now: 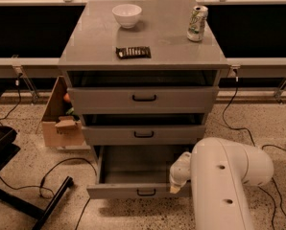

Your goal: Open bottom drawer

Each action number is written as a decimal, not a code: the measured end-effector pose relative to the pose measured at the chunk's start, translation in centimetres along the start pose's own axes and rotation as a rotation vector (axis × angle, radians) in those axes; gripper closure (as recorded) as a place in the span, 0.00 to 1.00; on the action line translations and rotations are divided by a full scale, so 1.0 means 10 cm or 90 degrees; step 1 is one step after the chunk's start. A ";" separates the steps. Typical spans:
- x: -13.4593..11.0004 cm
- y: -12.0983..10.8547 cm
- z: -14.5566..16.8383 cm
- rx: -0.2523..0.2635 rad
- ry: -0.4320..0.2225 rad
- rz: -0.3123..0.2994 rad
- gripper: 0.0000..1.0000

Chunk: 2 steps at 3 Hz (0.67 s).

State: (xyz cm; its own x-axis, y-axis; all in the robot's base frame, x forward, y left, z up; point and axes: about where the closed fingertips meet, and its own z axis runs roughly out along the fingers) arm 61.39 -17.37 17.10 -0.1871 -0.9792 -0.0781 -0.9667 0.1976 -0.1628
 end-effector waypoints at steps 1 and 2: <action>0.02 0.05 -0.01 0.001 0.002 0.000 1.00; 0.00 0.05 -0.01 0.001 0.002 0.000 1.00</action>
Offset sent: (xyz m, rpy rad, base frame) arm -0.6404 -0.0944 0.1406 -0.2867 -0.2265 -0.0266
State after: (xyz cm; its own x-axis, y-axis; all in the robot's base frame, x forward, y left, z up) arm 60.92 -17.33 17.08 -0.1880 -0.9793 -0.0751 -0.9663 0.1981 -0.1645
